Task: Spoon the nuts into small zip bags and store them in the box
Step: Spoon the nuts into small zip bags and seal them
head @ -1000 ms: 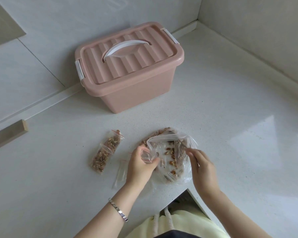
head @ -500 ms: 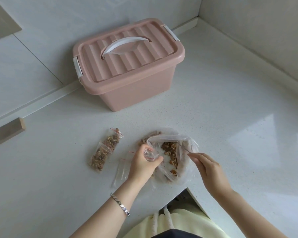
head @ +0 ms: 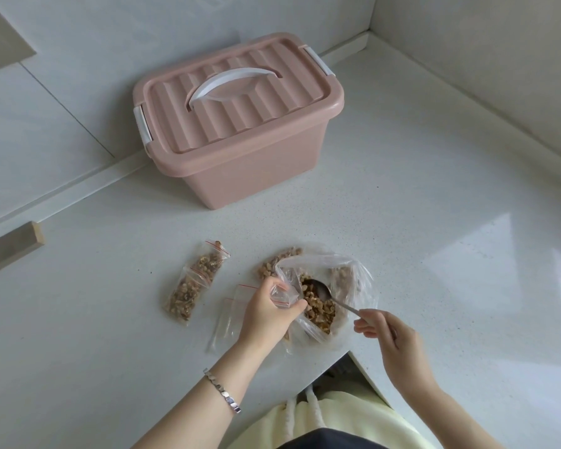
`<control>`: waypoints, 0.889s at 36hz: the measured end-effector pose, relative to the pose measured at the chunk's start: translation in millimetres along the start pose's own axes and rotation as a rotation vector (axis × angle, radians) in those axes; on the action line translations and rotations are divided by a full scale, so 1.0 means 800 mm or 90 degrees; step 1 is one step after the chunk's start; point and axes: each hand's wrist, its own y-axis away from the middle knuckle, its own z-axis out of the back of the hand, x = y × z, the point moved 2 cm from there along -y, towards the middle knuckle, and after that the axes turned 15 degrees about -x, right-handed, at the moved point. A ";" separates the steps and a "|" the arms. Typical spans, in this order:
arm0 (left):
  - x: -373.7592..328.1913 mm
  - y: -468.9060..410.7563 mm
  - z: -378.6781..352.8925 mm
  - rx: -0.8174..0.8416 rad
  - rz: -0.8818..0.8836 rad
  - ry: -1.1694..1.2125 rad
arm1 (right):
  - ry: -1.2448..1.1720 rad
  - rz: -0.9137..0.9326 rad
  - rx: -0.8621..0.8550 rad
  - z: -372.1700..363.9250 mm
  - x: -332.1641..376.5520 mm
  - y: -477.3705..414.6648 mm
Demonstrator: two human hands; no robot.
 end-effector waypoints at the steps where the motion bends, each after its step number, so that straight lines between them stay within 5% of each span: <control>1: 0.000 0.000 0.000 0.001 0.002 0.002 | -0.034 -0.034 0.006 -0.002 0.000 0.002; 8: -0.001 0.006 0.002 -0.017 -0.013 0.028 | -0.255 -0.323 -0.018 -0.002 -0.004 0.008; 12: -0.002 0.015 0.010 -0.103 -0.060 0.072 | -0.322 -0.387 -0.023 0.008 -0.008 0.009; 21: -0.007 0.020 0.002 -0.129 -0.123 0.087 | -0.388 -0.350 -0.039 0.032 0.014 0.006; 32: -0.016 0.011 -0.023 -0.062 -0.127 0.051 | -0.331 -0.110 -0.089 0.038 0.075 0.016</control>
